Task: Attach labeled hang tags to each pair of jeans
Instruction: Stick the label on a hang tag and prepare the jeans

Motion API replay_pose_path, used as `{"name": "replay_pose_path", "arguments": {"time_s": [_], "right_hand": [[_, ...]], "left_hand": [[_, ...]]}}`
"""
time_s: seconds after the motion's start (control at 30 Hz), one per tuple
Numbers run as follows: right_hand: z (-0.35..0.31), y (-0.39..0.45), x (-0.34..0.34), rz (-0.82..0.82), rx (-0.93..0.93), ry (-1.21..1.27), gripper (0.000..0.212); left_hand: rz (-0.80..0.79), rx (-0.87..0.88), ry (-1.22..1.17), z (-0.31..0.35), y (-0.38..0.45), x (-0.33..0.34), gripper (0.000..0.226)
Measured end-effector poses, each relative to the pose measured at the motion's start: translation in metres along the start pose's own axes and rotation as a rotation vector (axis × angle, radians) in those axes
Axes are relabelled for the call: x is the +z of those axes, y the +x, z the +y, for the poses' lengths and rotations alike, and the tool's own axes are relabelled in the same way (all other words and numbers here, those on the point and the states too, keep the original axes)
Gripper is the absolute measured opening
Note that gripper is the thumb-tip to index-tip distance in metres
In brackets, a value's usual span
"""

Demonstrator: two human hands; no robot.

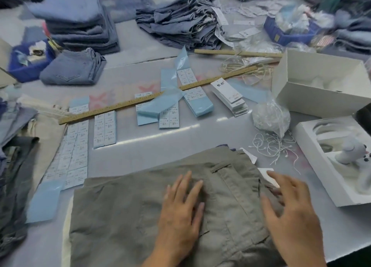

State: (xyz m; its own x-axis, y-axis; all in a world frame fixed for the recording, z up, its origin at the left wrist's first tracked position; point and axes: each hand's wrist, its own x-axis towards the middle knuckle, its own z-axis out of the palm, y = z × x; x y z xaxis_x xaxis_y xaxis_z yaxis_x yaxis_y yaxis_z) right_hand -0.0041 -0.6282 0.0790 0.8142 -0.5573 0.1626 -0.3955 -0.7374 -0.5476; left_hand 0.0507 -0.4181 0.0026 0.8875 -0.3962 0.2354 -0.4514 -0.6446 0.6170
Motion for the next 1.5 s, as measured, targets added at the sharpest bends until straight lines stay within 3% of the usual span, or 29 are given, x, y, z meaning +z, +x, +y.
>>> {"name": "replay_pose_path", "arguments": {"time_s": [0.07, 0.13, 0.2, 0.27, 0.3, 0.37, 0.43, 0.5, 0.6, 0.7, 0.73, 0.83, 0.87, 1.03, 1.17, 1.27, 1.37, 1.43, 1.5], "right_hand": [[-0.017, 0.006, 0.004, 0.188, -0.233, 0.008, 0.034], [-0.035, 0.012, 0.013, 0.185, -0.444, 0.01, 0.04], [-0.046, 0.017, 0.032, -0.125, -0.556, -0.148, 0.053], [-0.051, 0.021, 0.05, -0.526, -0.543, -0.312, 0.094], [-0.049, 0.024, 0.055, -0.681, -0.485, -0.387, 0.102], [-0.046, 0.033, 0.056, -0.734, -0.463, -0.366, 0.091], [-0.045, 0.045, 0.061, -0.675, -0.461, -0.326, 0.067], [-0.051, 0.071, 0.073, -0.704, -0.553, -0.454, 0.046], [-0.071, 0.124, 0.108, -0.77, -0.502, -0.545, 0.03], [-0.097, 0.172, 0.174, -0.76, -0.508, -0.211, 0.015], [-0.103, 0.185, 0.198, -0.765, -0.467, -0.069, 0.014], [-0.115, 0.221, 0.263, -0.653, -0.389, 0.15, 0.017], [-0.115, 0.228, 0.279, -0.6, -0.359, 0.183, 0.018], [-0.097, 0.221, 0.321, -0.343, -0.032, 0.387, 0.022], [-0.095, 0.221, 0.327, -0.263, 0.023, 0.441, 0.021], [-0.115, 0.253, 0.336, -0.281, 0.041, 0.493, 0.031], [-0.138, 0.291, 0.354, -0.379, 0.033, 0.405, 0.059], [-0.15, 0.312, 0.365, -0.398, 0.057, 0.37, 0.07], [-0.156, 0.328, 0.375, -0.381, 0.09, 0.338, 0.072]], "left_hand": [[-0.086, 0.013, 0.112, -0.011, -0.009, 0.014, 0.051], [-0.096, -0.01, 0.101, -0.018, -0.011, 0.018, 0.05], [-0.092, -0.006, 0.109, -0.023, -0.012, 0.018, 0.05], [-0.099, 0.017, 0.103, -0.026, -0.01, 0.018, 0.048], [-0.118, 0.023, 0.094, -0.027, -0.008, 0.019, 0.047], [-0.084, 0.031, 0.112, -0.033, -0.004, 0.023, 0.041], [-0.044, 0.012, 0.151, -0.038, -0.003, 0.029, 0.044], [-0.042, -0.009, 0.126, -0.038, -0.006, 0.033, 0.044], [-0.078, -0.017, 0.082, -0.036, 0.004, 0.036, 0.031], [-0.105, -0.019, 0.171, -0.05, 0.043, 0.009, 0.018], [-0.025, -0.005, 0.242, -0.062, 0.065, 0.001, 0.019], [0.109, -0.049, -0.099, -0.112, 0.111, -0.004, 0.019], [0.161, -0.07, -0.076, -0.126, 0.129, -0.003, 0.026], [0.083, -0.352, -0.011, -0.194, 0.206, 0.005, 0.036], [0.197, -0.474, -0.135, -0.243, 0.263, -0.007, 0.039], [0.135, -0.523, -0.082, -0.272, 0.309, -0.023, 0.05], [-0.028, -0.564, 0.099, -0.28, 0.33, -0.026, 0.061], [-0.051, -0.597, -0.013, -0.281, 0.332, -0.024, 0.062], [-0.008, -0.642, -0.297, -0.284, 0.329, -0.023, 0.058]]}}
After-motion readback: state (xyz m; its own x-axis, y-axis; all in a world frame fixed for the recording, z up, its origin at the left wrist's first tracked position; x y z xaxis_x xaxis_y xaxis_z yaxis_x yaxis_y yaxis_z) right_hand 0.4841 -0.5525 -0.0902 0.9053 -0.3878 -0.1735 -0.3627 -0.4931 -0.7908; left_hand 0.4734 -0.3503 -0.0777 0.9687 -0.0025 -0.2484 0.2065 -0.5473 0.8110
